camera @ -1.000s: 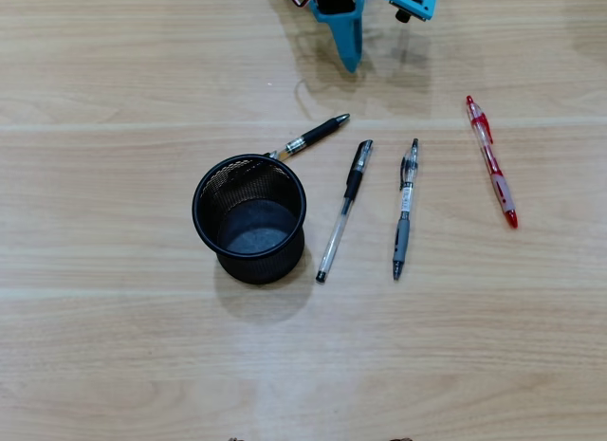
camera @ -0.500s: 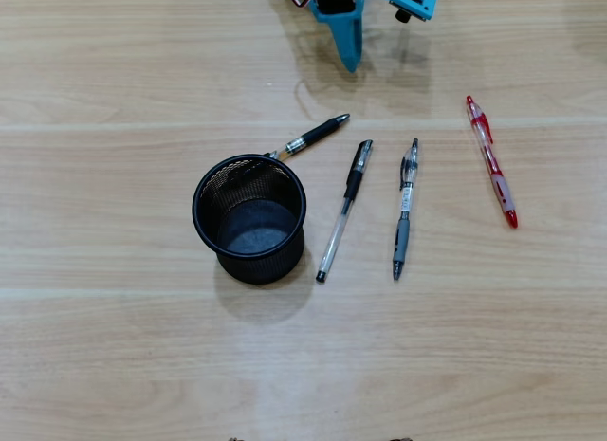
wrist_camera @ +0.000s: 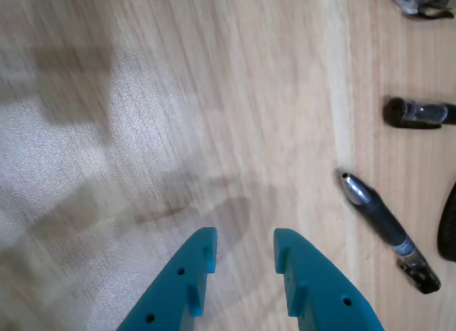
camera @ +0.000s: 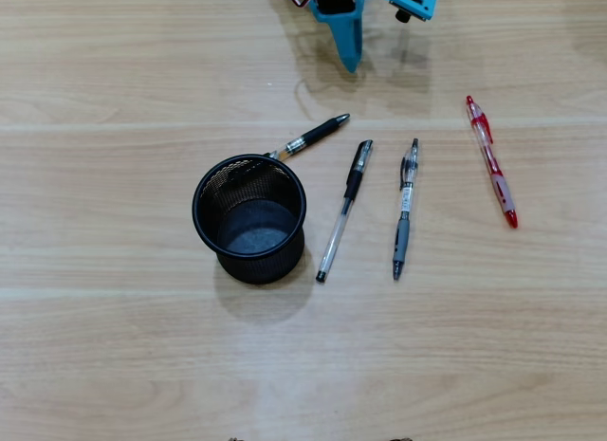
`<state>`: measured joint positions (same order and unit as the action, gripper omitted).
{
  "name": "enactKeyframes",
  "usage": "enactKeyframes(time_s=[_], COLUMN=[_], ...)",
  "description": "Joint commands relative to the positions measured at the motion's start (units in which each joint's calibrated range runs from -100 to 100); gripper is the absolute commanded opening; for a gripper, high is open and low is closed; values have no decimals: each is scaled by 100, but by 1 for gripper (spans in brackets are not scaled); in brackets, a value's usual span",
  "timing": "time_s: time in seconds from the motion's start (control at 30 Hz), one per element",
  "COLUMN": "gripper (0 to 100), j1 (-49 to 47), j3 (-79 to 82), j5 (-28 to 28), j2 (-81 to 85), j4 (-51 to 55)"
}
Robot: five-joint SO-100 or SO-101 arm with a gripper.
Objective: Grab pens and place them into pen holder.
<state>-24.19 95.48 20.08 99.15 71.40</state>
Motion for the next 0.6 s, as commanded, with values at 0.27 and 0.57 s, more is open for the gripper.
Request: enactKeyframes(time_s=[0.27, 0.57], gripper=[10, 10], j1=[1120, 1556], j3=[-65, 270], j5=[140, 1452], j2=[25, -59], j4=[307, 316])
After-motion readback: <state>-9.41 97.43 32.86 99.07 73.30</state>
